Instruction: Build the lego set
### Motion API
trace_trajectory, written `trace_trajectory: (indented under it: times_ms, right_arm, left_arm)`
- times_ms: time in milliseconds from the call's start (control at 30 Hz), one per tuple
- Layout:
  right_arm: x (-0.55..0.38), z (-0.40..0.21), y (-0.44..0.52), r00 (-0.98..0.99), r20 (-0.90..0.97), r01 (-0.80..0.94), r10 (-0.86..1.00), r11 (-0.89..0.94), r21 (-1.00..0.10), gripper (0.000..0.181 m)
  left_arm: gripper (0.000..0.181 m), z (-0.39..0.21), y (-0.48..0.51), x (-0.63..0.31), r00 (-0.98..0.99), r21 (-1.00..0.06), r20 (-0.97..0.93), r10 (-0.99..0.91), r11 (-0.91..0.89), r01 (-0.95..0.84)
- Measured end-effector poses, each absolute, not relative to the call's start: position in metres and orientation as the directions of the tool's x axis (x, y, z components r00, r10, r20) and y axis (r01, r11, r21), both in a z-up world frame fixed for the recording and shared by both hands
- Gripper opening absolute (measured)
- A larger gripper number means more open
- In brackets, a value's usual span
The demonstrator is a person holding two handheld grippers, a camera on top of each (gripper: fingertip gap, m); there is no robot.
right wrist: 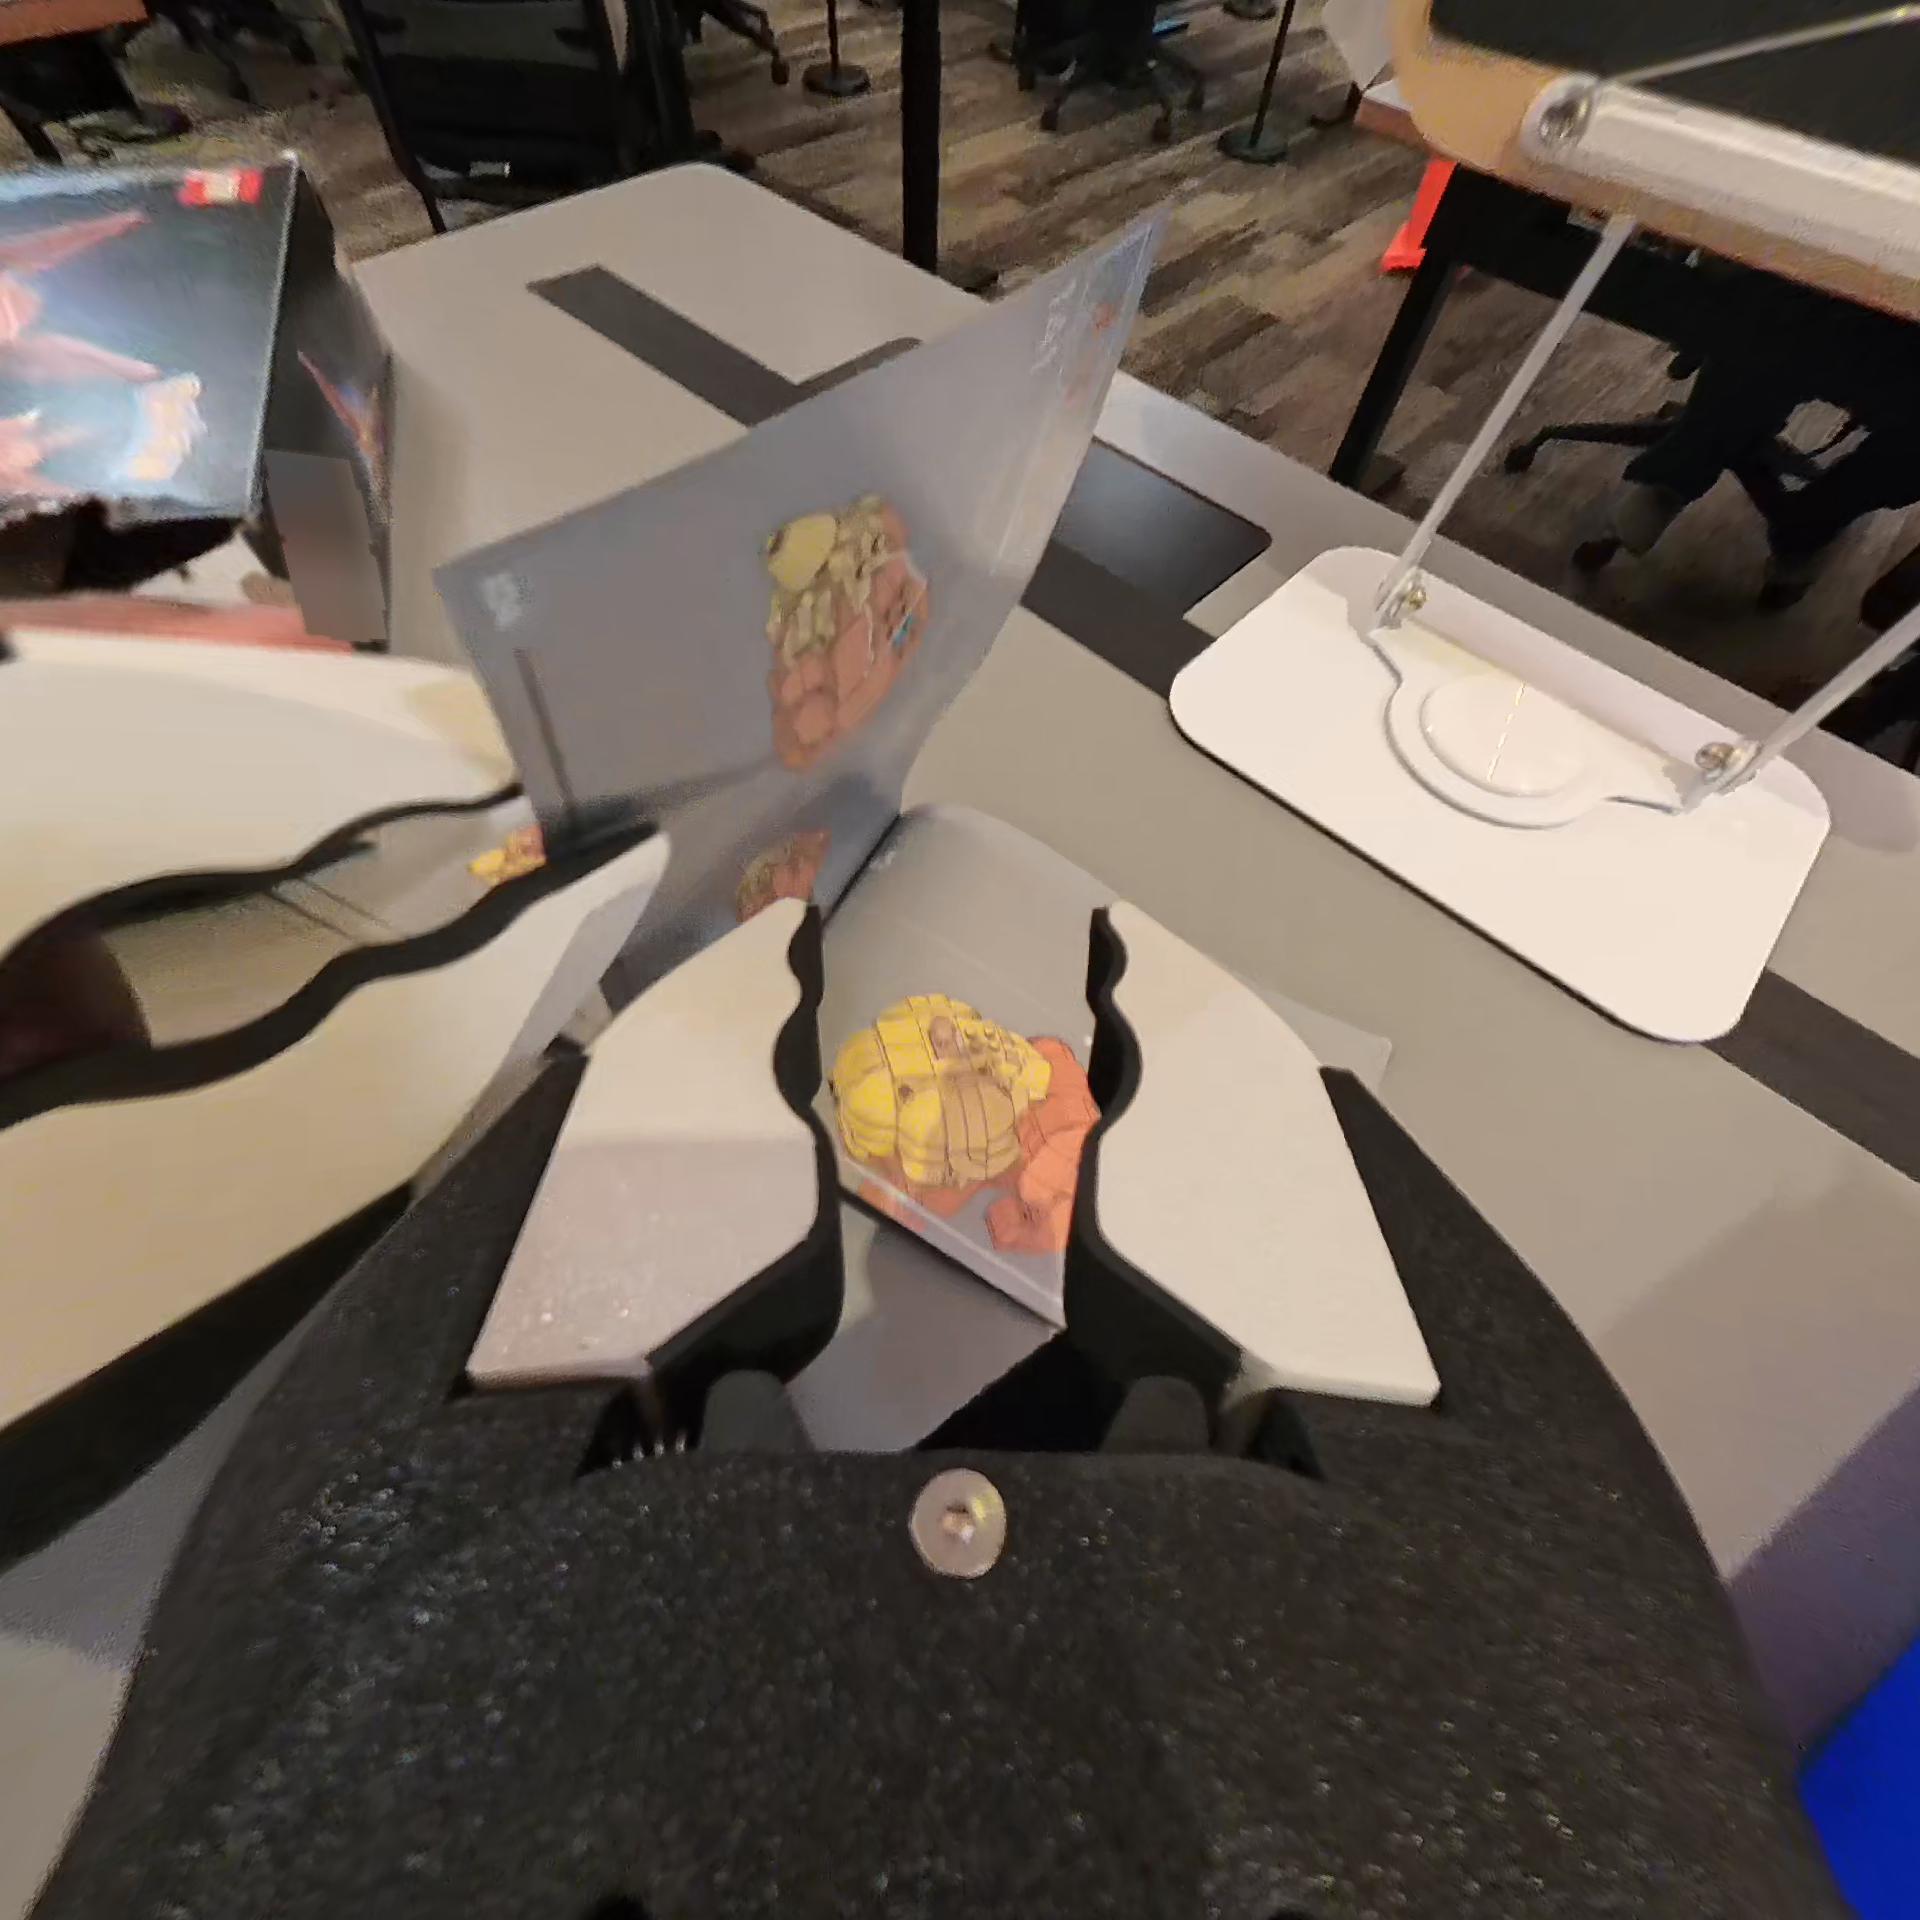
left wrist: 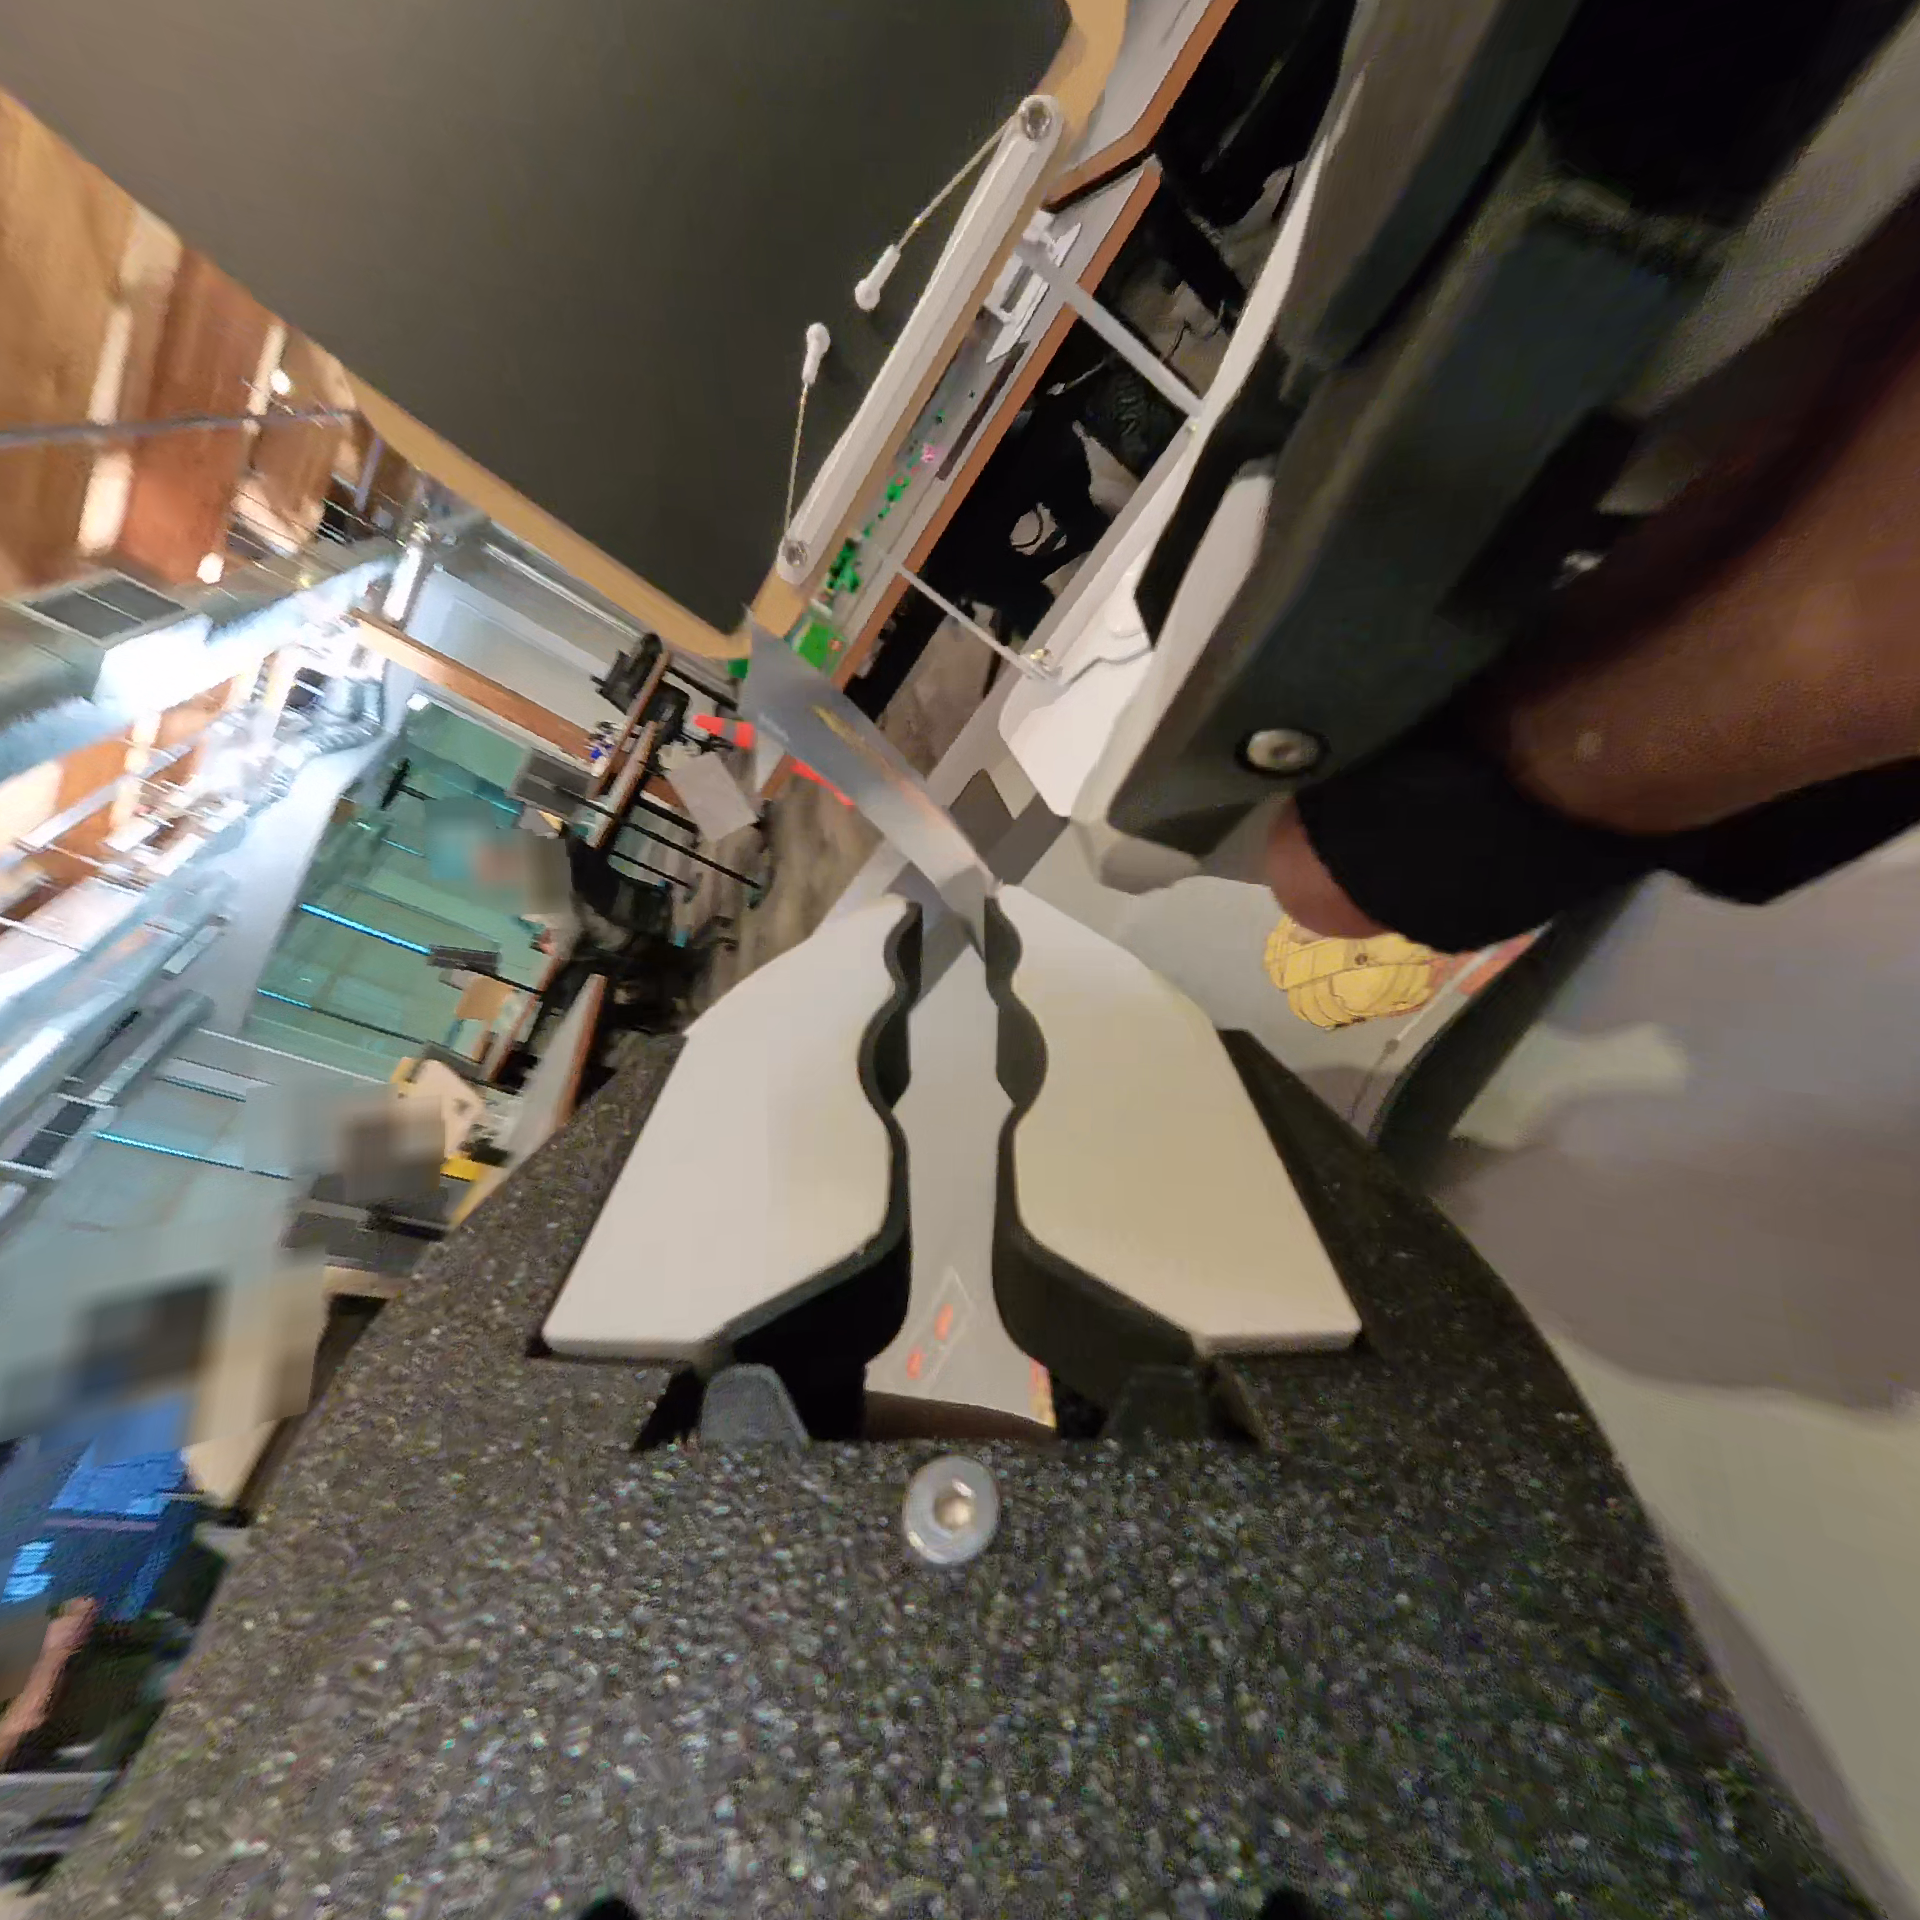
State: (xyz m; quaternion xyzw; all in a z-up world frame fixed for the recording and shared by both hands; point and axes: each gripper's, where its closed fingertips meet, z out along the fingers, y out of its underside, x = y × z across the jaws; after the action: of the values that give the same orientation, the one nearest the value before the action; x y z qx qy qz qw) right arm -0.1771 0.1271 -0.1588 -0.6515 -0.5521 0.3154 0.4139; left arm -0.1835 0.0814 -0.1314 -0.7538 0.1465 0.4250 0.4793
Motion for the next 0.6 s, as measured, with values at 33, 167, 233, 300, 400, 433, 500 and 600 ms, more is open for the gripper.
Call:
trace_trajectory:
  times_ms: [33,167,233,300,400,433,500,600]
  right_arm:
    - [-0.183,-0.157,0.126,0.196,0.039,0.45,0.98,-0.054,-0.892,0.049]
    - [-0.203,-0.157,0.113,0.179,0.029,0.44,0.983,-0.054,-0.897,0.049]
    - [-0.208,-0.161,0.105,0.165,0.042,0.45,0.985,-0.037,-0.893,0.05]
    - [-0.211,-0.166,0.098,0.154,0.07,0.466,0.986,-0.01,-0.885,0.05]
    - [-0.211,-0.179,0.085,0.115,0.127,0.513,0.985,0.05,-0.857,0.052]
    - [-0.211,-0.185,0.081,0.099,0.155,0.534,0.983,0.079,-0.842,0.052]
    - [-0.21,-0.192,0.075,0.081,0.22,0.562,0.972,0.138,-0.815,0.052]
    - [-0.211,-0.199,0.066,0.054,0.277,0.584,0.959,0.195,-0.788,0.052]
  left_arm:
    - [0.012,-0.131,0.077,-0.185,0.627,-0.63,-0.754,0.198,-0.49,-0.603]
    - [0.015,-0.142,0.054,-0.203,0.72,-0.723,-0.65,0.244,-0.491,-0.486]
    - [0.017,-0.152,0.043,-0.215,0.761,-0.758,-0.595,0.26,-0.497,-0.423]
    - [0.018,-0.164,0.033,-0.223,0.807,-0.795,-0.526,0.27,-0.494,-0.353]
    - [0.019,-0.175,0.019,-0.231,0.86,-0.839,-0.422,0.286,-0.482,-0.251]
    - [0.019,-0.178,0.015,-0.233,0.872,-0.848,-0.395,0.29,-0.481,-0.225]
    - [0.021,-0.186,0.003,-0.236,0.889,-0.846,-0.358,0.285,-0.502,-0.18]
    - [0.032,-0.212,-0.021,-0.241,0.908,-0.775,-0.343,0.239,-0.619,-0.13]
